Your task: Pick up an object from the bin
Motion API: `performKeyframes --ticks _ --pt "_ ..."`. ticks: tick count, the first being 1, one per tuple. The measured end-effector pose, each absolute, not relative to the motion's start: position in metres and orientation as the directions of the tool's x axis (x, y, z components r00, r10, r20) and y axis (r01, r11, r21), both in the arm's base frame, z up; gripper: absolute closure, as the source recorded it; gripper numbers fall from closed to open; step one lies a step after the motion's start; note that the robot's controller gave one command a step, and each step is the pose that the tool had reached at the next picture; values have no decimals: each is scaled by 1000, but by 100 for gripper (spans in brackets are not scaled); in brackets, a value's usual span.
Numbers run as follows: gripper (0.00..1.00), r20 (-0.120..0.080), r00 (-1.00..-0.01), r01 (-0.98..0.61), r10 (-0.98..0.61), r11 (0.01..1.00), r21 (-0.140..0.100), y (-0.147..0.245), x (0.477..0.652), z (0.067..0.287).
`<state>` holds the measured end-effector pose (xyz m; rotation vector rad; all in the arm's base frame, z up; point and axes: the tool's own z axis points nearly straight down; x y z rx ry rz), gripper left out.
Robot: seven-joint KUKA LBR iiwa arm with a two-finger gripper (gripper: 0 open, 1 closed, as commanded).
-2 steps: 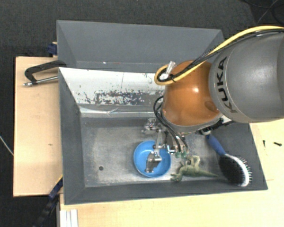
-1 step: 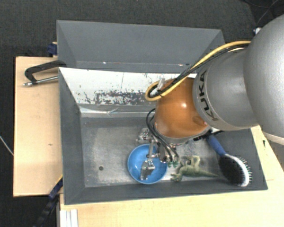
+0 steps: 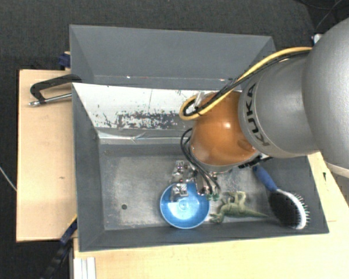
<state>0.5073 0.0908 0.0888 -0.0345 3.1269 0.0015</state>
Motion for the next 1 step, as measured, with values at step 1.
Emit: performKeyframes --ticks 1 --pt "100 -15 -991 -132 -132 991 1 81 502 246"
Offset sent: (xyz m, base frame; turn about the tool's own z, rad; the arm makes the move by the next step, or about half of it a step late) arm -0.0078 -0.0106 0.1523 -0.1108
